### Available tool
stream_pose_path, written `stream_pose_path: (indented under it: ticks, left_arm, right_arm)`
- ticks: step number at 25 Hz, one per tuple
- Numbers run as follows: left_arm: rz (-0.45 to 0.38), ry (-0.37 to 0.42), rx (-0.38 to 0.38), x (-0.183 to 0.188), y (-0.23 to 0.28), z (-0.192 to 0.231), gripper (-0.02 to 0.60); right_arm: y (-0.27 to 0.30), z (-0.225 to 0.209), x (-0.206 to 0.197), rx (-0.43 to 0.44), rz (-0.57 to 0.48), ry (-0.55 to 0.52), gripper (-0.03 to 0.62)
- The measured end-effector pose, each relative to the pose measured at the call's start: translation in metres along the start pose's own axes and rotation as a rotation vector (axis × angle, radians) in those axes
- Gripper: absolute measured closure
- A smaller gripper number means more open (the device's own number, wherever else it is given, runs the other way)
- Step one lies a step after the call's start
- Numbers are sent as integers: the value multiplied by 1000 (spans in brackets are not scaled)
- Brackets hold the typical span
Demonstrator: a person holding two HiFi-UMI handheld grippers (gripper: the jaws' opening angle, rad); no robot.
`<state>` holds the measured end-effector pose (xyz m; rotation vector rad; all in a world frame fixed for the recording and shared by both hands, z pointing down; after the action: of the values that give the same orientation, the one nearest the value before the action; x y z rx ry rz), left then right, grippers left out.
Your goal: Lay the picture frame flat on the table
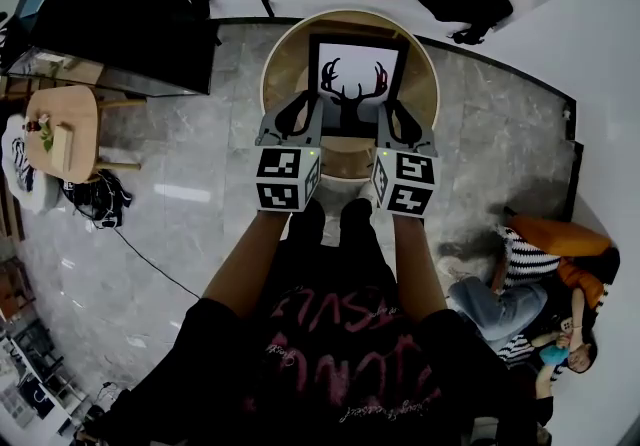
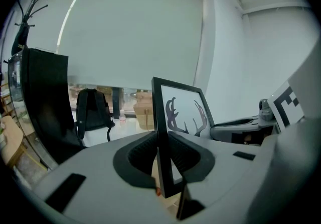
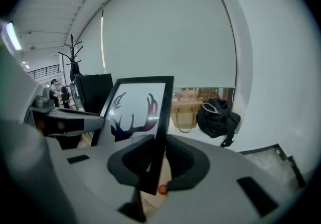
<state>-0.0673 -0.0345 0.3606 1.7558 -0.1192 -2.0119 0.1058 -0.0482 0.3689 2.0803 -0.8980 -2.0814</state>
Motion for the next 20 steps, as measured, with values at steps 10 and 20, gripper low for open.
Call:
stream_pose_path:
  ticks: [10, 20]
  left_arm:
    - [64, -39, 23, -39, 11, 5, 511]
    - [141, -72, 47, -85, 20, 9, 511]
  right_arm:
    - [17, -4, -35, 20, 77, 3, 513]
    - [31, -7, -80, 49, 159, 25, 512]
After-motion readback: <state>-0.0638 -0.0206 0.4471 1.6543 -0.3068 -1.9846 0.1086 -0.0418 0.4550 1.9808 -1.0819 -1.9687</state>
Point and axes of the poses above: the fingertips, and each gripper's own axes: y forward along the fingers, z to its left, x out of its top, the point moved 6 cm from there along -y, backward along the fingers, and after that the axes turned 8 degrees about -z, right-handed, at the moved point
